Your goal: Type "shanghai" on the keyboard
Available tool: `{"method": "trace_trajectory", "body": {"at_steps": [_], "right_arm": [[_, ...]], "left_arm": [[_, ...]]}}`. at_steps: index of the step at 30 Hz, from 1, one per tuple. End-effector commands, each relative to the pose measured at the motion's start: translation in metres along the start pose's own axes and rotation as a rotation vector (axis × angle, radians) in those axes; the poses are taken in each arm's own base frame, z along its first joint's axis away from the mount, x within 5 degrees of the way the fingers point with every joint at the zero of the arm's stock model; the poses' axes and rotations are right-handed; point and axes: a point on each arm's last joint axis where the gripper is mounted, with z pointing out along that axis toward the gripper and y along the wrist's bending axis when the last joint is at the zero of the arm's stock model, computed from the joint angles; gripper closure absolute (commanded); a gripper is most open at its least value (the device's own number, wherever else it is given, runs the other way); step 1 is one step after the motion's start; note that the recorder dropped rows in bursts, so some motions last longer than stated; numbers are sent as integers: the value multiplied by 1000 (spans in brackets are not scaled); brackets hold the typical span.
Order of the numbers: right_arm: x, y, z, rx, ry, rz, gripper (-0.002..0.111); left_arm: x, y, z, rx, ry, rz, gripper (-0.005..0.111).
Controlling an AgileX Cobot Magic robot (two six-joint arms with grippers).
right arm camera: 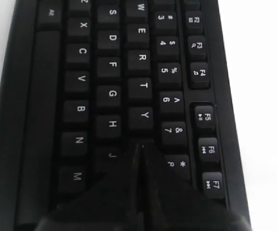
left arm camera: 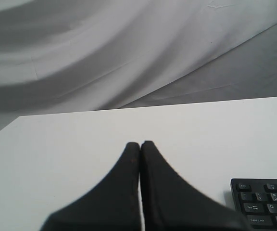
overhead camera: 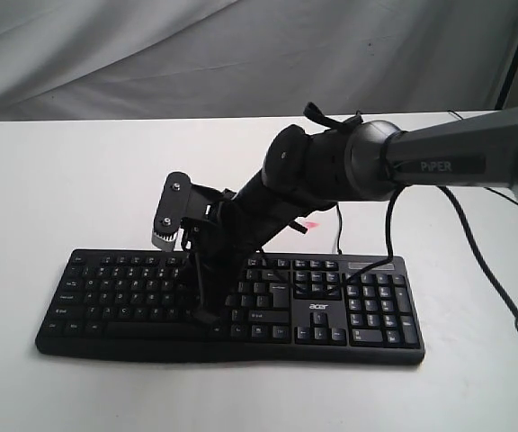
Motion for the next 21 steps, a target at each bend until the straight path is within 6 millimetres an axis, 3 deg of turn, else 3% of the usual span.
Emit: {"method": "trace_trajectory", "body": {"at_steps": [1, 21], "right_arm": [[8, -1, 3, -9, 18, -11, 108], [16, -2, 8, -24, 37, -4, 108]], "left_arm": [[1, 0, 1, 4, 3, -3, 106], [1, 0, 1, 4, 3, -3, 106]]}}
